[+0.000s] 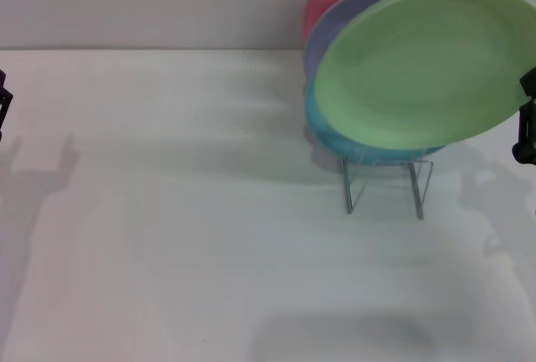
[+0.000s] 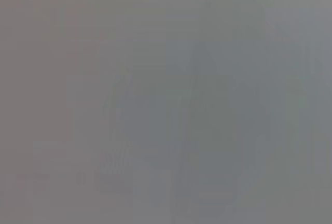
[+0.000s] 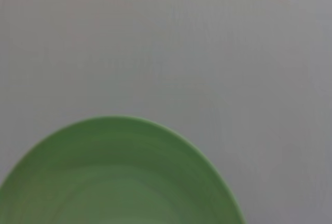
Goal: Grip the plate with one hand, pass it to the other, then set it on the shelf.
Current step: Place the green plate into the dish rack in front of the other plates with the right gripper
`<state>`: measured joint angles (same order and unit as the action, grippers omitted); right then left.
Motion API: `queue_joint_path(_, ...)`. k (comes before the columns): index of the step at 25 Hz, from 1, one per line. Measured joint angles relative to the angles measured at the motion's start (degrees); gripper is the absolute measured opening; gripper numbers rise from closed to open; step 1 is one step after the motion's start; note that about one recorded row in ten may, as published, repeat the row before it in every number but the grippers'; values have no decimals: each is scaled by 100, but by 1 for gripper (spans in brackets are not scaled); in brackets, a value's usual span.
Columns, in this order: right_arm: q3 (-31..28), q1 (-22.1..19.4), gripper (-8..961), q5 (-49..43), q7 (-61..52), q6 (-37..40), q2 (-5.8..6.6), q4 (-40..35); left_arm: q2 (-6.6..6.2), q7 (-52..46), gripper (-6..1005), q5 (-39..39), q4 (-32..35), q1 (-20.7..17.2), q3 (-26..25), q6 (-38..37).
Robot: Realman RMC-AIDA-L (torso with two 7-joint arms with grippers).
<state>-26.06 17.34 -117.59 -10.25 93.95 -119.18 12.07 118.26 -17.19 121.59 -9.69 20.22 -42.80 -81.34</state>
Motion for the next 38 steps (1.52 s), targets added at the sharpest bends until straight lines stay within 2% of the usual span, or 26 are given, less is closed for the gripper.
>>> queue_joint_path(38, 31, -72, 31, -13, 155, -476, -35, -29, -23, -83, 808, 58, -68, -150, 0, -254)
